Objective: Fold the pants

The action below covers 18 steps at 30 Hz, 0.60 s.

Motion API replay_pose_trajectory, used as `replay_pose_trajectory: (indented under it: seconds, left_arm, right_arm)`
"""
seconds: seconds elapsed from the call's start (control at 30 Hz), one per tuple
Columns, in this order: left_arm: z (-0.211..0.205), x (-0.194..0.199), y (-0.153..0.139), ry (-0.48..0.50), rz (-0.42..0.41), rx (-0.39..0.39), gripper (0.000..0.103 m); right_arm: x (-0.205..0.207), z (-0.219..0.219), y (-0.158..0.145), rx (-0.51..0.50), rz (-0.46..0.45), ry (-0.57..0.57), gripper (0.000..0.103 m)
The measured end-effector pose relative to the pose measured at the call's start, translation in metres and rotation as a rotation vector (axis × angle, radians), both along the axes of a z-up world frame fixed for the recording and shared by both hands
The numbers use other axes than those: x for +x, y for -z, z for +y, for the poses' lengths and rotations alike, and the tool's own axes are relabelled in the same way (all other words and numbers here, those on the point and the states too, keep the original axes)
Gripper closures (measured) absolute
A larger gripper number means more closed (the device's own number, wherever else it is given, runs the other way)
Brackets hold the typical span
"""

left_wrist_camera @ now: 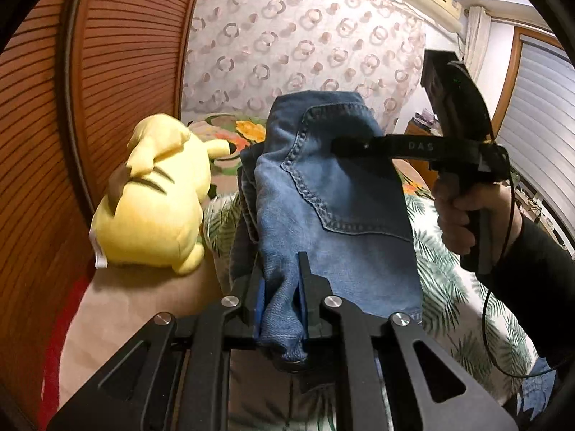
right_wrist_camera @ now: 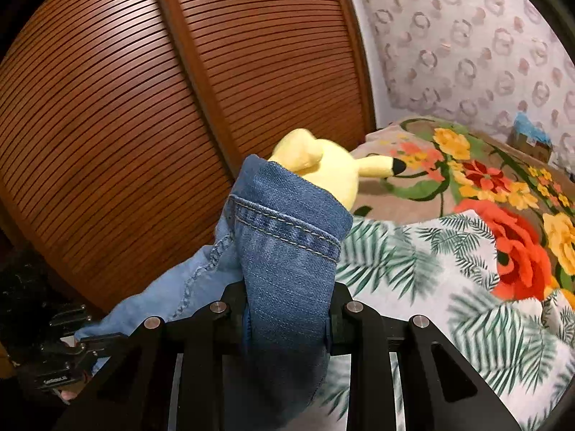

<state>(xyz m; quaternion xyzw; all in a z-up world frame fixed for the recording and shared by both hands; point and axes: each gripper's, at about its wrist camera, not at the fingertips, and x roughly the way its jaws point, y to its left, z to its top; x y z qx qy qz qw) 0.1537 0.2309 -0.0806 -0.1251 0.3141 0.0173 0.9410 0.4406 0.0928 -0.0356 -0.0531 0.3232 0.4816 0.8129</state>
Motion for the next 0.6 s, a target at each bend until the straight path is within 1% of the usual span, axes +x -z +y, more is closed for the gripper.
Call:
replay_pose_trajectory:
  seconds: [0.23, 0.4, 0.47, 0.57, 0.6]
  left_arm:
    - [0.014, 0.045, -0.002, 0.007, 0.018, 0.009, 0.088]
    - [0.022, 0.063, 0.005, -0.006, 0.030, 0.007, 0.088]
    - [0.024, 0.066, 0.012, -0.010, 0.045, 0.003, 0.088]
    - [0.025, 0.072, 0.026, -0.012, 0.078, -0.011, 0.088]
    - [0.025, 0.074, 0.030, -0.013, 0.088, -0.016, 0.088]
  right_arm:
    - [0.053, 0.022, 0.005, -0.002, 0.017, 0.024, 0.074]
    - [0.083, 0.039, 0.012, -0.010, 0.017, 0.014, 0.073]
    - [0.091, 0.048, 0.017, -0.025, 0.018, 0.010, 0.069]
    - [0.107, 0.057, 0.030, -0.077, 0.042, 0.034, 0.053]
    - [0.111, 0.060, 0.035, -0.108, 0.041, 0.065, 0.043]
